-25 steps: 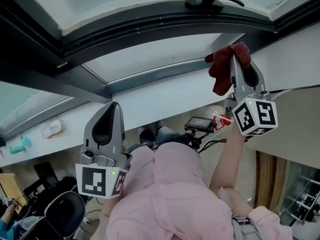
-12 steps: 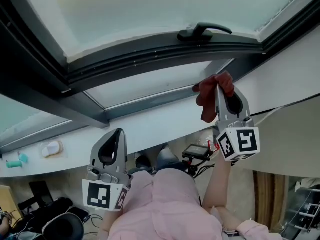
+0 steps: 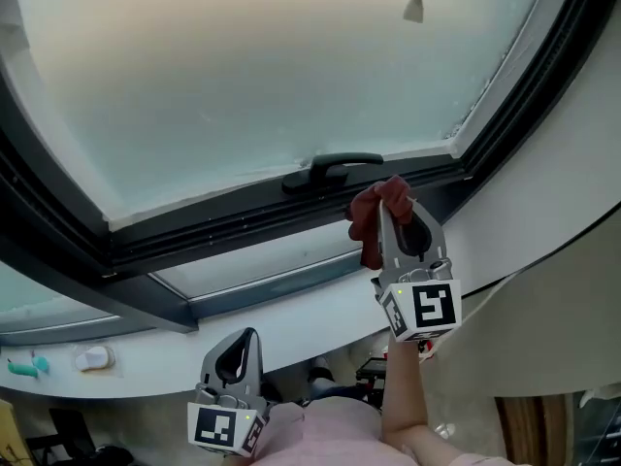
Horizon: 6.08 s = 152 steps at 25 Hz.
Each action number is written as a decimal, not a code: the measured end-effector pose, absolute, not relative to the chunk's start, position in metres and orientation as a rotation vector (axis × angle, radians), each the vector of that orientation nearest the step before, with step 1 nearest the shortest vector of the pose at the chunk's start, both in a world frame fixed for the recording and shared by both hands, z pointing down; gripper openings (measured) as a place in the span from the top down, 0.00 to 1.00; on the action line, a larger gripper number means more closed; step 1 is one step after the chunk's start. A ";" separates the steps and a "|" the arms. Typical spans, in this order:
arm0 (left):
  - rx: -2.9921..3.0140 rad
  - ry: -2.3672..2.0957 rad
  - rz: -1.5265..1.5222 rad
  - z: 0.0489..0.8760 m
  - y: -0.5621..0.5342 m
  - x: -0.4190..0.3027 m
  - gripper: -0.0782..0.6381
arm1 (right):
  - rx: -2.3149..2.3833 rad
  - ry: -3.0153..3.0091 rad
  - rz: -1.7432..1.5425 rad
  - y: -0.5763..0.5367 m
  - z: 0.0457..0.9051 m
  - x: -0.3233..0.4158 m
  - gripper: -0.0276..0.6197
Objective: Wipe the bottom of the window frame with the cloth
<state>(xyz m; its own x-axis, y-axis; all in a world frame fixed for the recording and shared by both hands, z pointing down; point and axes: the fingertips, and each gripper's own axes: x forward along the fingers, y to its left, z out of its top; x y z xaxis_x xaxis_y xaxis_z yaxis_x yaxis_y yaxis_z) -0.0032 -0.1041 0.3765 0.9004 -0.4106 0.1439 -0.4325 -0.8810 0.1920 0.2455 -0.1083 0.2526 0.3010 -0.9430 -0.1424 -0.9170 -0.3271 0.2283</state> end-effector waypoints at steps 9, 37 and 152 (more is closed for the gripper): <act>2.770 -0.847 0.041 0.369 -0.078 0.061 0.90 | 2.154 -1.942 -0.411 -0.160 0.262 0.268 0.87; 2.780 -1.116 0.058 0.356 -0.070 0.093 0.90 | 1.923 -1.998 -0.157 -0.184 0.306 0.296 0.86; 2.834 -1.021 0.044 0.353 -0.050 0.111 0.90 | 2.403 -1.646 0.055 -0.098 0.314 0.526 0.86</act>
